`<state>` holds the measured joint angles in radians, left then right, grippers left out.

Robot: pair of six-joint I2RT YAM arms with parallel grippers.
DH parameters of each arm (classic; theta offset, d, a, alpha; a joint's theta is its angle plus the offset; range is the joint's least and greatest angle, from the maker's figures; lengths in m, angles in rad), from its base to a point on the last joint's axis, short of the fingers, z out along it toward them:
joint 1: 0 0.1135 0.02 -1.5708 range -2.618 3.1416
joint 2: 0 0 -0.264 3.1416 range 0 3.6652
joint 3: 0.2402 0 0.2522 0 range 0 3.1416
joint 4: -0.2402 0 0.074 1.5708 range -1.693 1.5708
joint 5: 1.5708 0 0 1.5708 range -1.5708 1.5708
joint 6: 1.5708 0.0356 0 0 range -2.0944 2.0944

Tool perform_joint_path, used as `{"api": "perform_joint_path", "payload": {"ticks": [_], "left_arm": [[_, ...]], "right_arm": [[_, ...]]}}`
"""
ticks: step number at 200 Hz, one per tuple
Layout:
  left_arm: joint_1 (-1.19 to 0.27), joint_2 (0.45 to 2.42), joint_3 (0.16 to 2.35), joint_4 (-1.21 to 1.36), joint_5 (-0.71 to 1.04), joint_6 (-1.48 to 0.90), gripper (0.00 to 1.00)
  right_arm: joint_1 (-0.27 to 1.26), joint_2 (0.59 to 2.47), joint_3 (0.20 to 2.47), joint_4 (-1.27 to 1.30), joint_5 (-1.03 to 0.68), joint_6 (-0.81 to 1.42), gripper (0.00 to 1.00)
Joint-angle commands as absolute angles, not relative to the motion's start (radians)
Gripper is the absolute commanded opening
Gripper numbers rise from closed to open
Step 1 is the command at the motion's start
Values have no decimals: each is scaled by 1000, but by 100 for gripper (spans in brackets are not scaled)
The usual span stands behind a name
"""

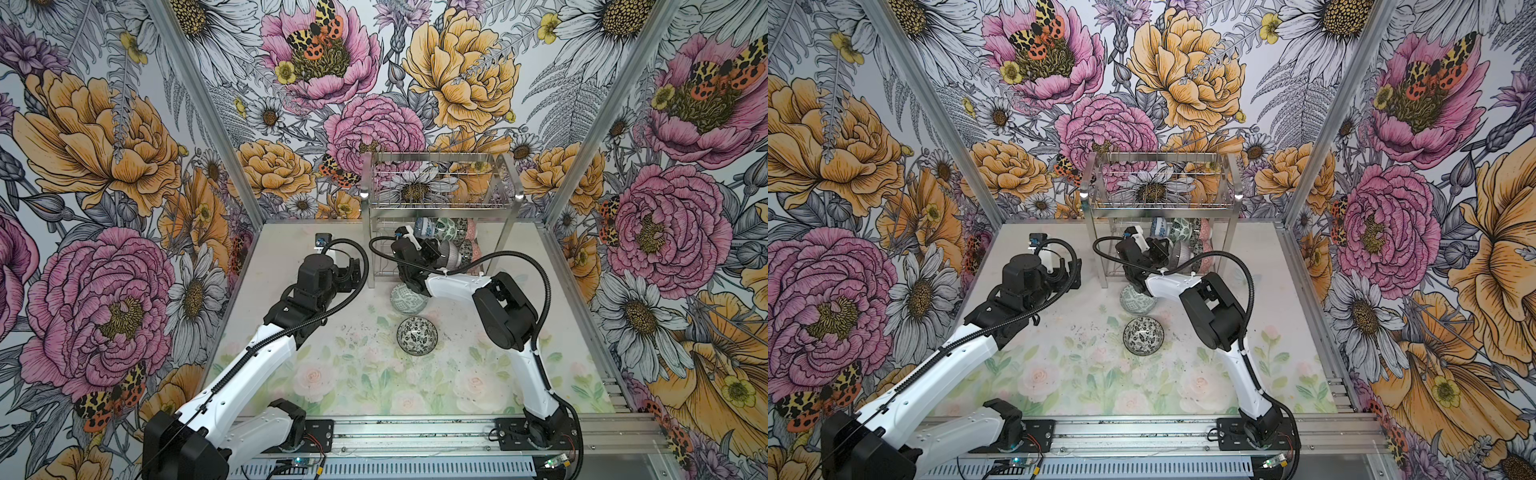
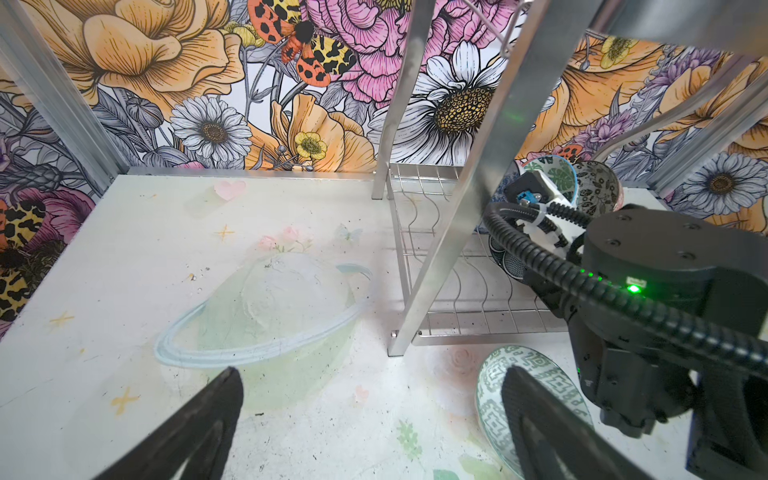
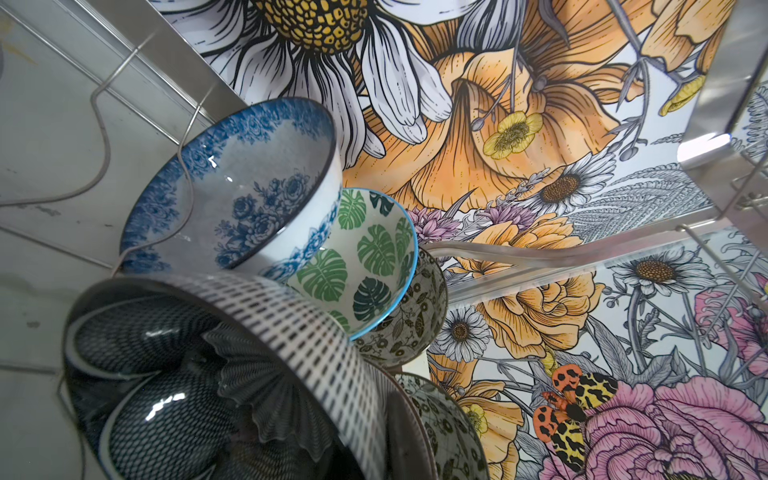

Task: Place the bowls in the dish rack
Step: 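Lower the navy bowl on edge into the rack slot beside the striped bowl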

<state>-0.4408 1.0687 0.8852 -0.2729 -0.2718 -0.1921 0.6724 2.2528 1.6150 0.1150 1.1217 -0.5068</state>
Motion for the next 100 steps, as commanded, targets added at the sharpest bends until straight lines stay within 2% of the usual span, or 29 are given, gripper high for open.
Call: {"api": "perform_joint_path", "payload": {"ticks": [1,64,100], "left_arm": [[-432,1055,864,-260,-254,-211,98],[-430,1033,849,-265,-259,-215,99],[-427,1023,841,-268,-259,-216,99]], "right_arm": [[689,2269,1647,118,1101,-496,11],[696,2267,1657,74,1075,-463,19],[697,2264,1658,43,1061,-435,20]]}}
